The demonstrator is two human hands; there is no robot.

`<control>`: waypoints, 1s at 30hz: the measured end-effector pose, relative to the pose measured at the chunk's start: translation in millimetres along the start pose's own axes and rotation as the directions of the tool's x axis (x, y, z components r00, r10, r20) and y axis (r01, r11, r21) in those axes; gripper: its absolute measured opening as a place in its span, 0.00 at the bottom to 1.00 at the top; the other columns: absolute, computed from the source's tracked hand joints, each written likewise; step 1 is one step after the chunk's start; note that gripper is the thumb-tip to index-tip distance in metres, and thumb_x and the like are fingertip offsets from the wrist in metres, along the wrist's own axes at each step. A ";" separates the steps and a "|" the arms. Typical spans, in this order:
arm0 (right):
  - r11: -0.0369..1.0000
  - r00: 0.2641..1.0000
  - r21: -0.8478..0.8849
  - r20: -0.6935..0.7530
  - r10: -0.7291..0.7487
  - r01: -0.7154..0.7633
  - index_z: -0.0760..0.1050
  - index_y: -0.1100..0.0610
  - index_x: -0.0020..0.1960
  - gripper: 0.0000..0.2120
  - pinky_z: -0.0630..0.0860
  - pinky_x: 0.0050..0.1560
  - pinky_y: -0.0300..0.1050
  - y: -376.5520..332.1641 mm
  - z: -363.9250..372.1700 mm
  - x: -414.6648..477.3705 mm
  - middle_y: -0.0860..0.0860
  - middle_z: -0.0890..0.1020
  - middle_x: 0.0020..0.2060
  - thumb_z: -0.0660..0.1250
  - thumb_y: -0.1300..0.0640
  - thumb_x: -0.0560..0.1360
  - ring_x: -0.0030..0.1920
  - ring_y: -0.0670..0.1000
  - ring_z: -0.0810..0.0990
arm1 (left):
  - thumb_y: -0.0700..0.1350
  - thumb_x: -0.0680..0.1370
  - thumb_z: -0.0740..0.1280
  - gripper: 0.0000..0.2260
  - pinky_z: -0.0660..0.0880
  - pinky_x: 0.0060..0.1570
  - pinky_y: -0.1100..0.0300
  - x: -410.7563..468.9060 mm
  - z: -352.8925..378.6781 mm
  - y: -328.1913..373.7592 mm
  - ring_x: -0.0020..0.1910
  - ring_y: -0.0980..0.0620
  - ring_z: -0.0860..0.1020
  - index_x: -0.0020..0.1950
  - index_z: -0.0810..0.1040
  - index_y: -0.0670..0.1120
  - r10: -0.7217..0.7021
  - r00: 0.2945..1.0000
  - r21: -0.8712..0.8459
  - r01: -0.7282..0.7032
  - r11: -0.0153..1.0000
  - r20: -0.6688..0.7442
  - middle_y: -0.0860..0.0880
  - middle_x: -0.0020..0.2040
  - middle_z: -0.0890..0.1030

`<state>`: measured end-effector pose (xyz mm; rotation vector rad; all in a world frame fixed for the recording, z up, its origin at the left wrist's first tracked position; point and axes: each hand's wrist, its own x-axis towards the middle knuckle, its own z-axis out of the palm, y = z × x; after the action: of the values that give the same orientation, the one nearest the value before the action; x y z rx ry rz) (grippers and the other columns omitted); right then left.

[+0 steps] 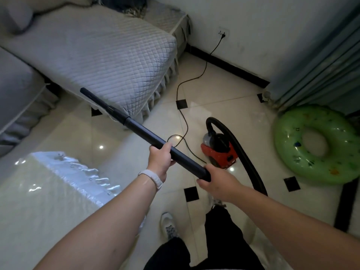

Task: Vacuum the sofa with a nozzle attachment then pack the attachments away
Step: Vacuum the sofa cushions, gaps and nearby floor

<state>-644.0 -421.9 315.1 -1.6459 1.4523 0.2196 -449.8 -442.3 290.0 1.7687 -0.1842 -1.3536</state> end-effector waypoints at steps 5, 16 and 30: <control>0.999 0.998 -0.013 0.041 0.042 -0.042 0.73 0.49 0.54 0.14 0.81 0.50 0.55 32.6 22.1 30.5 0.48 0.80 0.42 0.69 0.42 0.74 0.44 0.50 0.81 | 0.46 0.80 0.66 0.18 0.79 0.38 0.56 29.2 1.2 -43.8 0.54 0.45 0.81 0.66 0.66 0.41 -0.072 0.997 -0.009 0.072 0.997 -0.007 0.42 0.56 0.79; 0.995 0.994 0.036 0.056 0.093 -0.096 0.73 0.48 0.55 0.15 0.82 0.46 0.52 176.5 83.9 151.8 0.46 0.80 0.41 0.69 0.41 0.74 0.41 0.47 0.81 | 0.47 0.80 0.66 0.14 0.81 0.47 0.52 151.1 92.6 -162.1 0.53 0.46 0.81 0.62 0.70 0.44 -0.081 0.996 0.039 0.079 0.996 0.048 0.44 0.55 0.79; 0.990 0.984 -0.118 0.153 0.088 -0.071 0.75 0.48 0.56 0.19 0.78 0.42 0.44 386.7 208.1 389.8 0.46 0.81 0.44 0.72 0.40 0.71 0.43 0.46 0.80 | 0.45 0.80 0.67 0.12 0.80 0.44 0.53 396.8 180.4 -390.3 0.52 0.44 0.82 0.60 0.71 0.43 -0.061 0.985 0.101 0.045 0.994 0.163 0.40 0.56 0.80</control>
<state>-777.6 -511.4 -249.6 -1.6214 1.4073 0.4744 -589.1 -535.1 -270.6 1.7509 -0.3007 -1.5549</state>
